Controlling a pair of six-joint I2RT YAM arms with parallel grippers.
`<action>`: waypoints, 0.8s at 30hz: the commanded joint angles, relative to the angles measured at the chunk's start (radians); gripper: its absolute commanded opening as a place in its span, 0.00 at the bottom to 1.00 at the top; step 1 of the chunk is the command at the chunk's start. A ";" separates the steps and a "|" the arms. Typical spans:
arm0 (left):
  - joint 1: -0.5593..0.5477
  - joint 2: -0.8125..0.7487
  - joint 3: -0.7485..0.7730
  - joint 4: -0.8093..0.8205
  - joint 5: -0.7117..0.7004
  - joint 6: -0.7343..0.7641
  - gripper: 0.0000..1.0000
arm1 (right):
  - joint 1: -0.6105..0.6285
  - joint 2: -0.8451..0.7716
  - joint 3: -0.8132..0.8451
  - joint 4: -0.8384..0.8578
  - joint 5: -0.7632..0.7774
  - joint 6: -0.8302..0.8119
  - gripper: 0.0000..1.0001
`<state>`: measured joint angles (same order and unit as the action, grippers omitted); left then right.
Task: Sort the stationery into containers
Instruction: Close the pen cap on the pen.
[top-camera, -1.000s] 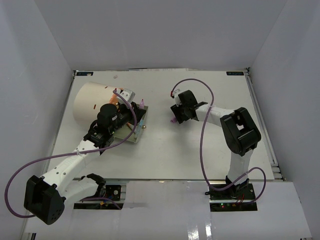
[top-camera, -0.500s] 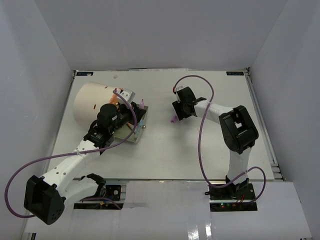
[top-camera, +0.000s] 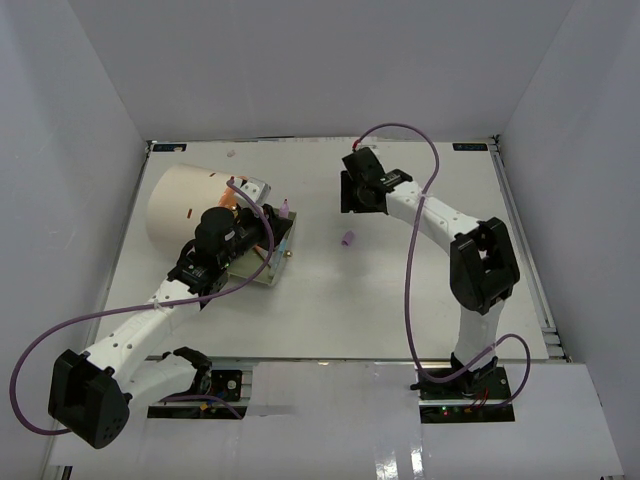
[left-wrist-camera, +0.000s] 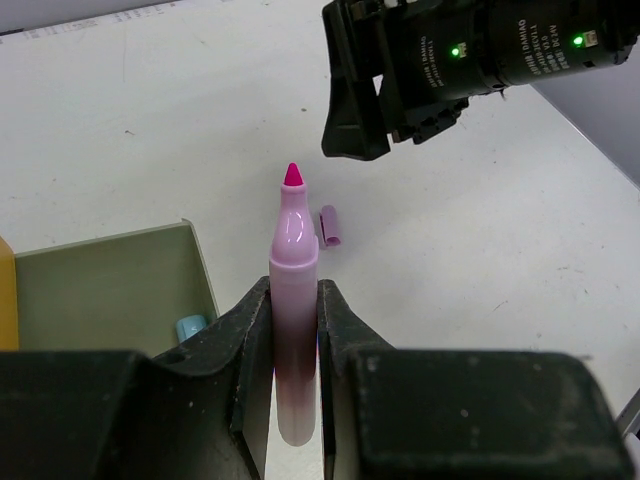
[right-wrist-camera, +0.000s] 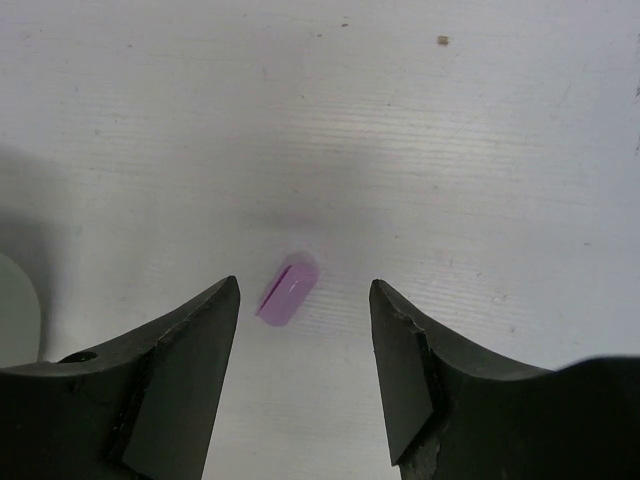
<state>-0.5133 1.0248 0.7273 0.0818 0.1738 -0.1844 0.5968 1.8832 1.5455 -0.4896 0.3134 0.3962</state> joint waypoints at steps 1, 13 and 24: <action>0.004 -0.020 0.004 0.006 0.012 -0.003 0.00 | 0.020 0.063 0.080 -0.098 0.033 0.119 0.61; 0.004 -0.022 0.006 0.001 0.023 -0.009 0.00 | 0.061 0.237 0.209 -0.201 0.039 0.213 0.61; 0.004 -0.023 0.009 -0.001 0.033 -0.010 0.00 | 0.063 0.289 0.186 -0.207 0.046 0.234 0.59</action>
<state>-0.5133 1.0248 0.7273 0.0784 0.1890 -0.1909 0.6579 2.1548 1.7111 -0.6823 0.3382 0.6037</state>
